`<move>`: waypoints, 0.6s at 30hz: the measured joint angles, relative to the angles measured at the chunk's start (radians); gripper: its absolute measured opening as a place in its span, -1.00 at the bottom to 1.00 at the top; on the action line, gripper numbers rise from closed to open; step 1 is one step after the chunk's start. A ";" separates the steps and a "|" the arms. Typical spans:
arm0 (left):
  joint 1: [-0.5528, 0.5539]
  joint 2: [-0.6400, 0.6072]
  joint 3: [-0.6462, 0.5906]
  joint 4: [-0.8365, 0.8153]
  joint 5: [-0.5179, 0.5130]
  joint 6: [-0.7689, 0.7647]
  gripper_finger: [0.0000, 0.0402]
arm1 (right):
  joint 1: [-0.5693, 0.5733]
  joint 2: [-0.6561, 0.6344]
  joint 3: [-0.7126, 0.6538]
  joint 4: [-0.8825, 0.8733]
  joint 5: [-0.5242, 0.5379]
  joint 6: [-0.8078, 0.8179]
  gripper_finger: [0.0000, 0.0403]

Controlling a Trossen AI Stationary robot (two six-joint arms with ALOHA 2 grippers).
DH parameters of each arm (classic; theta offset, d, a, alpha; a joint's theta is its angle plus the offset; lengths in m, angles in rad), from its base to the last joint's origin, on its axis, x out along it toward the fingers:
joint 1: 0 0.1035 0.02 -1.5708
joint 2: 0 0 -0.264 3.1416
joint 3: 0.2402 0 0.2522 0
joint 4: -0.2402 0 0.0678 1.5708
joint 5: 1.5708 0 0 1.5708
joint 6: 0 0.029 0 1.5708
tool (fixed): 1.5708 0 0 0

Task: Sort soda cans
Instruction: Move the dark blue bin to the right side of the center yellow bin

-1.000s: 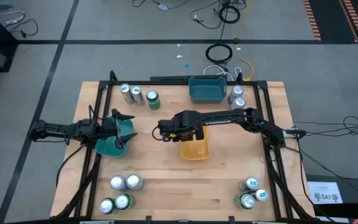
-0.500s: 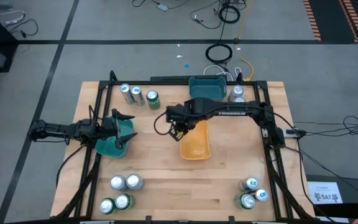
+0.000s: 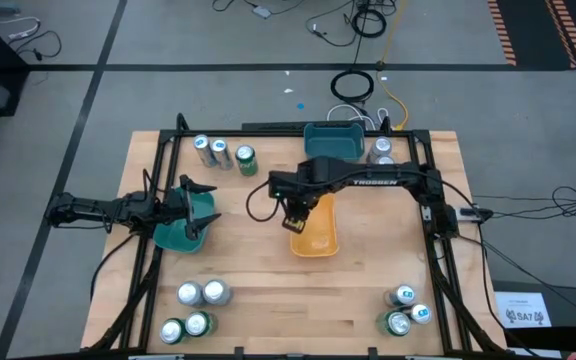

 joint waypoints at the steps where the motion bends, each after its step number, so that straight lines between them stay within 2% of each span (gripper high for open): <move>1: 0.000 0.000 0.000 0.000 0.000 0.000 0.96 | -0.009 0.000 0.000 -0.017 0.002 -0.026 -0.30; 11: 0.000 0.000 0.000 0.000 0.000 0.000 0.96 | -0.106 0.000 0.000 -0.037 0.060 -0.380 0.22; 18: 0.000 0.000 0.000 0.000 0.000 0.000 0.96 | -0.211 0.000 0.000 -0.024 0.057 -0.547 0.30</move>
